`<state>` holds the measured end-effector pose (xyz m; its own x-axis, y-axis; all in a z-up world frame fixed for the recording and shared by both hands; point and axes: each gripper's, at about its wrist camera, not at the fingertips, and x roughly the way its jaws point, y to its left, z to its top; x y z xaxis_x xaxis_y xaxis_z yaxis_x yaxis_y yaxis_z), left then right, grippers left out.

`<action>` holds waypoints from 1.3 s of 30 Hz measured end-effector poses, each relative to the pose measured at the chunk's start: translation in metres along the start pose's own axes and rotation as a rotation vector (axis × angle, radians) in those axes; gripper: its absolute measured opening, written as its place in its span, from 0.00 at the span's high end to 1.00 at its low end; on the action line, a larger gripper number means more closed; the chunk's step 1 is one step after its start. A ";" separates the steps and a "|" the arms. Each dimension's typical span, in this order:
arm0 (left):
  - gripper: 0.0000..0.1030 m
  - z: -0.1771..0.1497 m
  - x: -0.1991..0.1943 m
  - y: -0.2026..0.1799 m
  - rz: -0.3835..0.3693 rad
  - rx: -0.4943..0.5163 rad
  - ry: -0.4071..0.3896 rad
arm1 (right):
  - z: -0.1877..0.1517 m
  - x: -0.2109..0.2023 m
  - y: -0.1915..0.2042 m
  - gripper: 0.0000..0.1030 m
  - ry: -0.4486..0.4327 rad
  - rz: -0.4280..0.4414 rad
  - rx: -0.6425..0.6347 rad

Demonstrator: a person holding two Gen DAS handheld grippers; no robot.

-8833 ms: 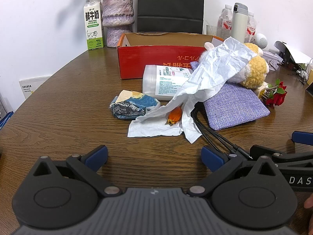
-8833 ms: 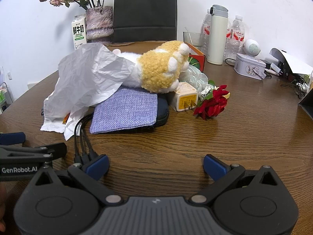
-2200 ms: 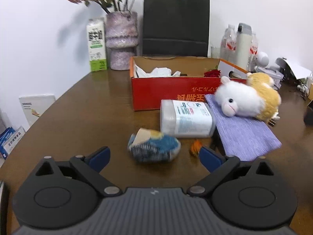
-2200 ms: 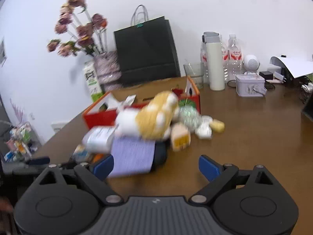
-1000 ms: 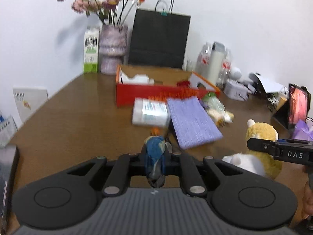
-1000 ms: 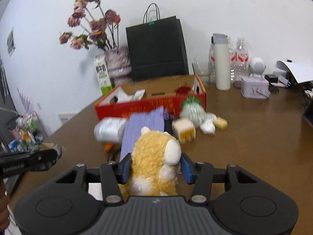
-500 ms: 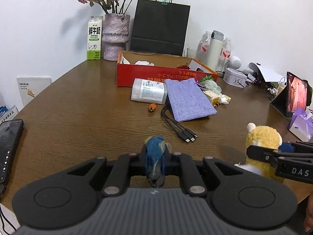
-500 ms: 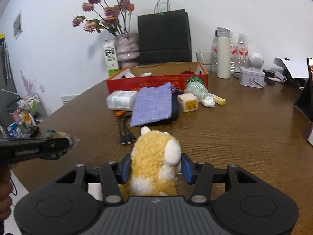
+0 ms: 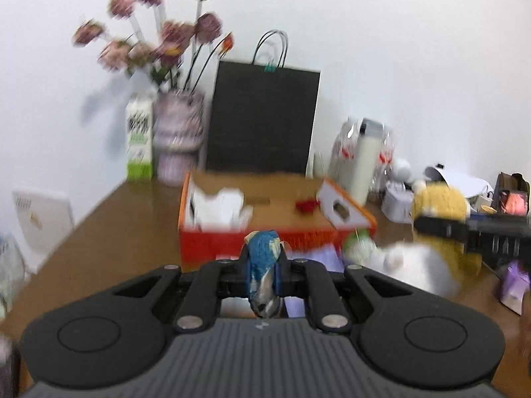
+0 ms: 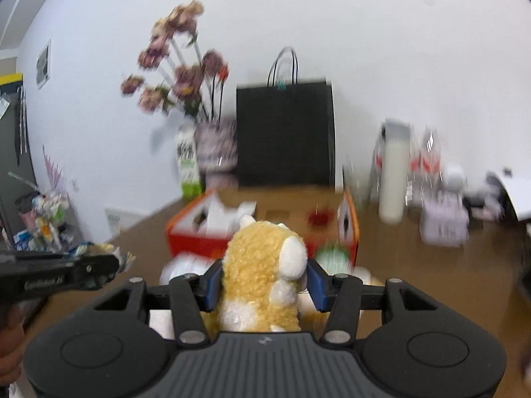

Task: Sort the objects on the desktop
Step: 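Carry plush dog and snack packet into the red box and release both, then withdraw both open tools from the box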

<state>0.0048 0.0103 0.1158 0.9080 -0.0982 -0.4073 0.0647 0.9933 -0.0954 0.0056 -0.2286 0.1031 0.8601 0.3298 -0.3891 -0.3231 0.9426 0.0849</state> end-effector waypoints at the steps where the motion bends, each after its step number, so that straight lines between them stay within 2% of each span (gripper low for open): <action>1: 0.88 0.011 0.013 0.002 0.013 -0.001 -0.003 | 0.015 0.011 -0.005 0.51 -0.014 -0.004 -0.002; 3: 0.88 0.029 0.042 0.005 0.008 0.019 0.008 | 0.046 0.038 -0.014 0.51 -0.027 -0.017 -0.023; 4: 0.88 0.038 0.056 0.008 0.032 0.006 0.015 | 0.059 0.055 -0.019 0.51 -0.026 -0.020 -0.020; 7: 0.88 0.060 0.101 0.021 0.055 0.000 0.045 | 0.092 0.112 -0.038 0.51 0.028 -0.021 -0.006; 9: 0.88 0.069 0.136 0.033 0.019 -0.018 0.111 | 0.105 0.150 -0.050 0.51 0.069 -0.043 0.008; 11: 0.88 0.072 0.173 0.046 0.009 -0.038 0.212 | 0.112 0.191 -0.066 0.51 0.142 -0.047 0.063; 14: 0.88 0.067 0.225 0.059 0.020 -0.056 0.362 | 0.105 0.253 -0.091 0.51 0.300 -0.036 0.198; 16: 0.86 0.057 0.249 0.061 0.051 -0.047 0.443 | 0.094 0.288 -0.091 0.51 0.395 -0.094 0.161; 18: 0.83 0.046 0.264 0.061 0.106 0.000 0.476 | 0.080 0.312 -0.085 0.51 0.475 -0.165 0.091; 19: 0.87 0.041 0.271 0.062 0.149 0.028 0.476 | 0.072 0.321 -0.082 0.49 0.515 -0.176 0.064; 20: 0.86 0.036 0.275 0.062 0.141 0.047 0.466 | 0.064 0.330 -0.082 0.51 0.552 -0.183 0.065; 22: 0.86 0.028 0.282 0.061 0.117 0.067 0.482 | 0.055 0.330 -0.071 0.49 0.554 -0.219 -0.014; 24: 0.83 0.024 0.287 0.055 0.128 0.103 0.499 | 0.051 0.329 -0.063 0.47 0.569 -0.250 -0.035; 27: 0.70 0.026 0.288 0.054 0.101 0.062 0.534 | 0.048 0.330 -0.052 0.38 0.610 -0.298 -0.084; 28: 0.62 0.030 0.285 0.057 0.080 0.027 0.536 | 0.049 0.330 -0.051 0.36 0.615 -0.301 -0.074; 29: 0.50 0.036 0.282 0.060 0.057 -0.013 0.537 | 0.051 0.328 -0.053 0.34 0.618 -0.284 -0.045; 30: 0.43 0.041 0.277 0.062 0.037 -0.046 0.535 | 0.054 0.324 -0.058 0.34 0.614 -0.272 -0.005; 31: 0.29 0.046 0.271 0.062 0.030 -0.061 0.533 | 0.059 0.319 -0.065 0.31 0.599 -0.253 0.034; 32: 0.11 0.051 0.265 0.059 0.046 -0.057 0.526 | 0.064 0.313 -0.068 0.29 0.580 -0.218 0.066; 33: 0.06 0.055 0.259 0.055 0.077 -0.044 0.503 | 0.069 0.304 -0.070 0.22 0.565 -0.192 0.082; 35: 0.05 0.061 0.241 0.049 0.097 -0.005 0.444 | 0.077 0.285 -0.067 0.20 0.515 -0.186 0.087; 39: 0.02 0.061 0.198 0.039 0.074 0.010 0.405 | 0.090 0.241 -0.054 0.14 0.397 -0.164 0.073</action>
<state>0.2126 0.0337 0.0869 0.6743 -0.0400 -0.7373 0.0111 0.9990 -0.0441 0.2661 -0.1952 0.0874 0.6748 0.1435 -0.7239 -0.1538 0.9867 0.0521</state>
